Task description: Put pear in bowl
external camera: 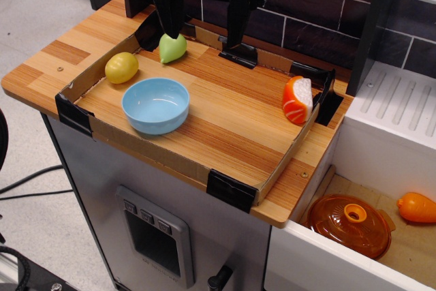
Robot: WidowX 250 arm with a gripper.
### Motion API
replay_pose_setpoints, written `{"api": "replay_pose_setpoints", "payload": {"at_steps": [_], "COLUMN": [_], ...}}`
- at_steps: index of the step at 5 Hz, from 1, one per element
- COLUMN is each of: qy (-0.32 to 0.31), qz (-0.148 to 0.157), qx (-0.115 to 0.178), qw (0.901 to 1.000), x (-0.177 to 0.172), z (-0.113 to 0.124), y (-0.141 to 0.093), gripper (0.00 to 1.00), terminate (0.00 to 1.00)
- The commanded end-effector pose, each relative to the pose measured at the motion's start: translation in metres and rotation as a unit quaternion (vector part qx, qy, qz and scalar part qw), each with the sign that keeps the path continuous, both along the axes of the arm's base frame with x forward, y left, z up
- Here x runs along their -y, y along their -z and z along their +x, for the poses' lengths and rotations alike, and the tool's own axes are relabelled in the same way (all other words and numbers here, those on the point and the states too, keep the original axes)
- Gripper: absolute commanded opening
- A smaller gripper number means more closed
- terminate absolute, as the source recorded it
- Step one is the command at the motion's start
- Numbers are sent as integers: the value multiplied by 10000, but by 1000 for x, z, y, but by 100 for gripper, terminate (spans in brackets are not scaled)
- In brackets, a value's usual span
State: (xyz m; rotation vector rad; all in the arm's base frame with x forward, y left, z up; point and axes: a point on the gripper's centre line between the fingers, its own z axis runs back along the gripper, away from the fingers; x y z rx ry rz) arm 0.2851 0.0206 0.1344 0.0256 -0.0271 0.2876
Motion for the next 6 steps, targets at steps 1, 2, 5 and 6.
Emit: {"api": "replay_pose_setpoints", "payload": {"at_steps": [1,2,5,6], "qy": [0,815,750,757], "qz": [0,437,-10,-232], "qx": [0,378,302,123], "qw": [10000,9950,9967,9968], "x": [0,-22,-93,-113], "z": [0,27,88,97], "y": [0,5,21,29], "gripper": [100,100,100,100], "terminate": [0,0,0,0]}}
